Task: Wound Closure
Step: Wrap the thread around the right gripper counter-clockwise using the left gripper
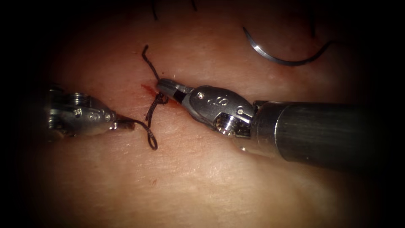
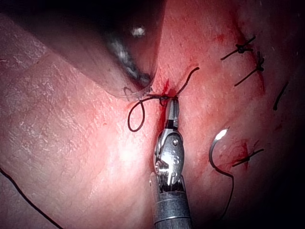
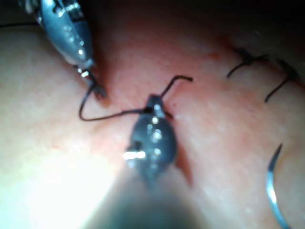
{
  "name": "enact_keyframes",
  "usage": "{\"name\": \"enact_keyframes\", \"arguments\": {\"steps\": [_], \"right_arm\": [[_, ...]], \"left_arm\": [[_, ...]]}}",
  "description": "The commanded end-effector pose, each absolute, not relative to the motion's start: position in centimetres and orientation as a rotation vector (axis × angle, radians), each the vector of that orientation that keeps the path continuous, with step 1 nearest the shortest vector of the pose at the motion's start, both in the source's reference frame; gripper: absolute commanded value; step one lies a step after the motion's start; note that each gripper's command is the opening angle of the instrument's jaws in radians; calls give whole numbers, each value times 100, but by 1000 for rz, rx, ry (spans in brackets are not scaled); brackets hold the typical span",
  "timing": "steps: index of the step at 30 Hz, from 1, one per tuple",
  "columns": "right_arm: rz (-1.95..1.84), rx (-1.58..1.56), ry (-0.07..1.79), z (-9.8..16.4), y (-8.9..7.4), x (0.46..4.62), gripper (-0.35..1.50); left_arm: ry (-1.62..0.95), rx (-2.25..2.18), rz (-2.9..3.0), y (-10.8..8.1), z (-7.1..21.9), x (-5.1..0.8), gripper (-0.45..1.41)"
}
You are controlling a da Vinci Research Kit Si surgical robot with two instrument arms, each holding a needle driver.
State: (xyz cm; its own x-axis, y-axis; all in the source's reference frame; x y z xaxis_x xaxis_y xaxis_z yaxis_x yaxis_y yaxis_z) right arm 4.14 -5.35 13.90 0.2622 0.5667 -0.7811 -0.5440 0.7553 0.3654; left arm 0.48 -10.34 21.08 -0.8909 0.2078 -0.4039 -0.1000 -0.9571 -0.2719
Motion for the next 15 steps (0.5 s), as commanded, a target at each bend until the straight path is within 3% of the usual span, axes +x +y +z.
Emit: {"name": "enact_keyframes", "arguments": {"steps": [1,6,7,8,15], "right_arm": [[746,19,1078,1395,-534,414,-35],[749,-15,1107,1376,-528,382,-28],[744,-1,1117,1363,-532,368,-3],[740,6,1120,1358,-535,362,9],[723,11,1138,1312,-558,311,74]], "left_arm": [[-373,-656,2884,-1039,2113,43,-45],[-384,-657,2880,-1030,2109,39,-45],[-385,-656,2878,-1028,2109,35,-45],[-385,-654,2876,-1027,2109,33,-45],[-380,-650,2862,-1028,2107,21,-45]]}}
